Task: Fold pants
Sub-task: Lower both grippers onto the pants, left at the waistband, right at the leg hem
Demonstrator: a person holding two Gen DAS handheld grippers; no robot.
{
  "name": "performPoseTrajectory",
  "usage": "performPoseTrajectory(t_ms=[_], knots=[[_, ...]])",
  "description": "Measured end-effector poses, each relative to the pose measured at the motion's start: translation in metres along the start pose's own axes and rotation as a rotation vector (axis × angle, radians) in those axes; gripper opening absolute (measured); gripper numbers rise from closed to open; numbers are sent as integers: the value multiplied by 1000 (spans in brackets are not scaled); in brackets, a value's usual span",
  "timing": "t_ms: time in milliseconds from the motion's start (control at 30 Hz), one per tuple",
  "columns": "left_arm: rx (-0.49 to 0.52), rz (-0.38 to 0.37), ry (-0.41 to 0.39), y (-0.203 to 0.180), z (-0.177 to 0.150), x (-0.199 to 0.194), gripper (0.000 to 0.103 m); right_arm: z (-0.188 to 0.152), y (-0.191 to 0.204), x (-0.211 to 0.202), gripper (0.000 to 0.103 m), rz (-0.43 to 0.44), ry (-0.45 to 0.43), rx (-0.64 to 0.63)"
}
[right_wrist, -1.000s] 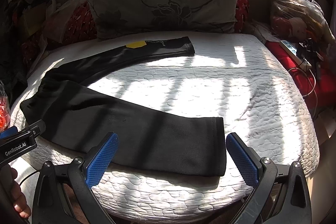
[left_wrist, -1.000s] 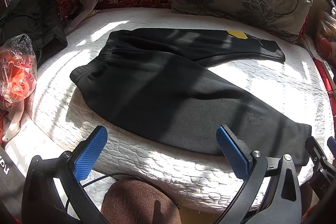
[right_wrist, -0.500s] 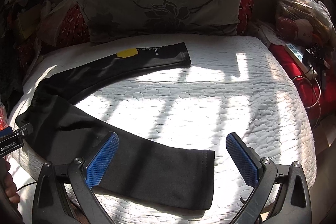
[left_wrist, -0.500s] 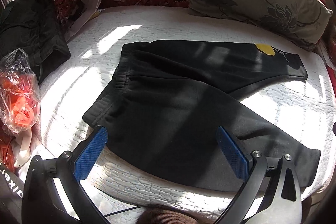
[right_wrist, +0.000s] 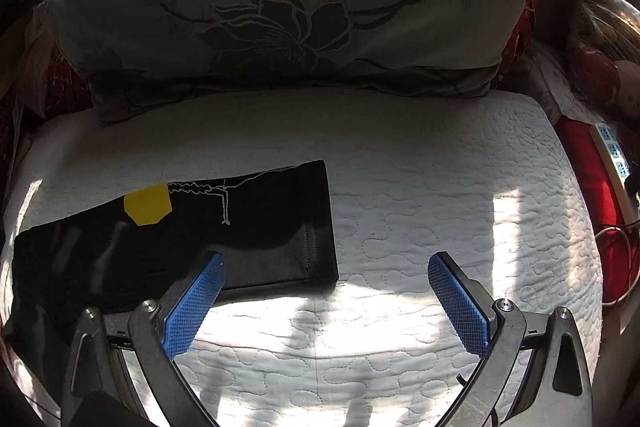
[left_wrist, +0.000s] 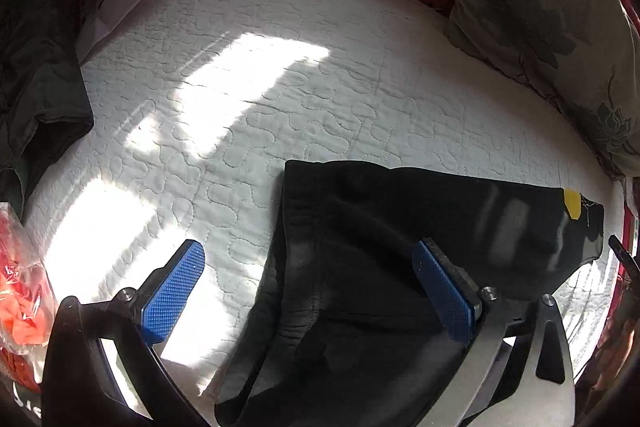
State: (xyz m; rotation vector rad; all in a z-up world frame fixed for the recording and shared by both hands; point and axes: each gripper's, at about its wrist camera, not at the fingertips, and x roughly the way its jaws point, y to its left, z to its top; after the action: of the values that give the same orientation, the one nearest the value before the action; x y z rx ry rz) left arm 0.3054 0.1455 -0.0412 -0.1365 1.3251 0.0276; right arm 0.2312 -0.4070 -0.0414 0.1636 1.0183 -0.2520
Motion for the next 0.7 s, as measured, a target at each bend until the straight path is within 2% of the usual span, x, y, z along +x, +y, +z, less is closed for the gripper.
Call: performPoseTrajectory(t_ms=[133, 267, 400, 500, 567, 633, 667, 700], knots=[[-39, -35, 71, 3, 13, 26, 103, 20, -2, 37, 101, 50, 72, 35], [-3, -35, 87, 2, 17, 38, 103, 31, -7, 54, 101, 108, 97, 60], [5, -33, 121, 2, 22, 51, 103, 42, -11, 75, 101, 162, 158, 95], [-1, -41, 126, 3, 26, 56, 103, 47, -4, 89, 95, 199, 208, 91], [-10, -50, 133, 1, 29, 61, 103, 50, 7, 95, 94, 183, 224, 55], [-11, -62, 143, -1, 36, 68, 103, 52, 18, 96, 78, 161, 225, 0], [-9, -62, 147, -2, 39, 70, 103, 52, 21, 94, 55, 157, 219, -22], [-10, -64, 150, -3, 40, 72, 103, 53, 24, 92, 37, 165, 214, -35]])
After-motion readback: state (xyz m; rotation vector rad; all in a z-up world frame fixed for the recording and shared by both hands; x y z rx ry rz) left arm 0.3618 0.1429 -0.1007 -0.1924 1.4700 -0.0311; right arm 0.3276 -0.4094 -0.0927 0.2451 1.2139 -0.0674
